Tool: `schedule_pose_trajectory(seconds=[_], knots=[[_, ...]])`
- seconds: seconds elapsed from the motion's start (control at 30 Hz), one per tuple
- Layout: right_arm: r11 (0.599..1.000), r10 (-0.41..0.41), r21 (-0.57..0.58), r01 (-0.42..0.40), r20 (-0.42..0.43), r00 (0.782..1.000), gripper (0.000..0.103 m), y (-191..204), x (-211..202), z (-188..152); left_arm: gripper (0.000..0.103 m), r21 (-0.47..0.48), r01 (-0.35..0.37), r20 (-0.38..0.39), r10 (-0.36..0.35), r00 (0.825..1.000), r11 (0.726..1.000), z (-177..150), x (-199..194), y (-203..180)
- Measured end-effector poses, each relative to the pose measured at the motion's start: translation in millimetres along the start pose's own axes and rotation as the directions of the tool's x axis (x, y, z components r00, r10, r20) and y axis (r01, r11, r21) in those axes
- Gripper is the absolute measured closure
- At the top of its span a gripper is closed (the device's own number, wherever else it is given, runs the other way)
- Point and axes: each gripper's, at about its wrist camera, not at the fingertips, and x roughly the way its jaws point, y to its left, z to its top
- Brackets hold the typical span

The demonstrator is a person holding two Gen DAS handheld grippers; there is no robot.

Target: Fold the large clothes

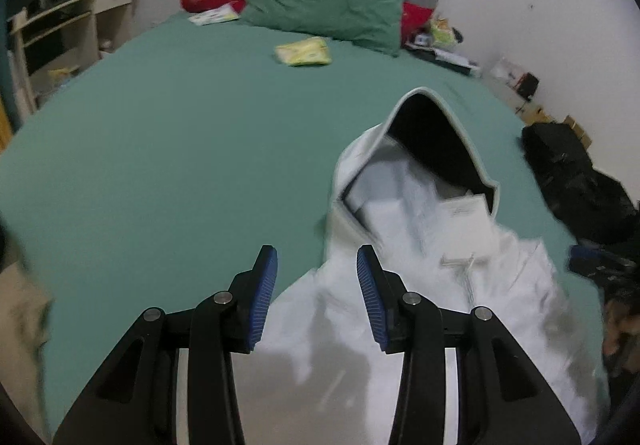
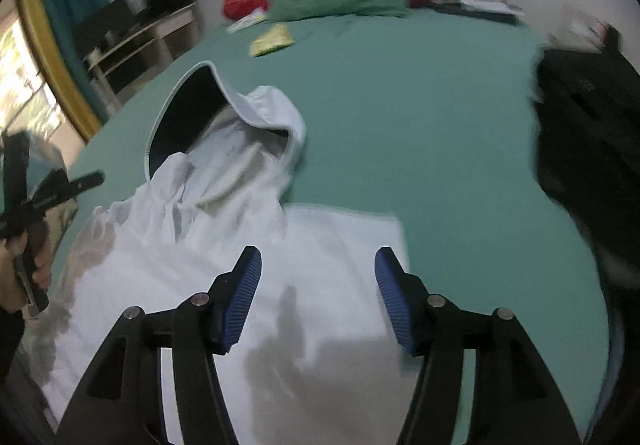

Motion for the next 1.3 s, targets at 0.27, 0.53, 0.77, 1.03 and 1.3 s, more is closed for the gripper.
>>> schedule_pose_trajectory(seconds=[0.27,0.53,0.77,1.03,1.3], knots=[[0.979,0.12,0.167,-0.12,0.011,0.993,0.045,-5,87,53,0.059,-0.013,-0.014,-0.079,0.013,0.997,1.0,18,79,-10],[0.991,0.035,0.128,-0.034,-0.005,0.999,0.1,1,88,51,0.095,-0.006,-0.056,-0.042,0.056,0.998,0.998,11,62,7],[0.997,0.003,0.076,-0.002,-0.02,1.0,0.1,-5,24,14,0.095,0.06,-0.036,-0.082,0.04,0.996,0.998,0,19,10],[0.998,0.008,0.061,0.0,-0.137,0.991,0.093,-12,40,-7,0.069,0.115,-0.024,-0.146,0.041,0.988,0.993,-10,-2,8],[0.995,0.1,0.028,-0.097,-0.147,0.984,0.047,-29,9,6,0.067,0.046,0.011,-0.131,-0.005,0.991,0.999,-2,-36,21]])
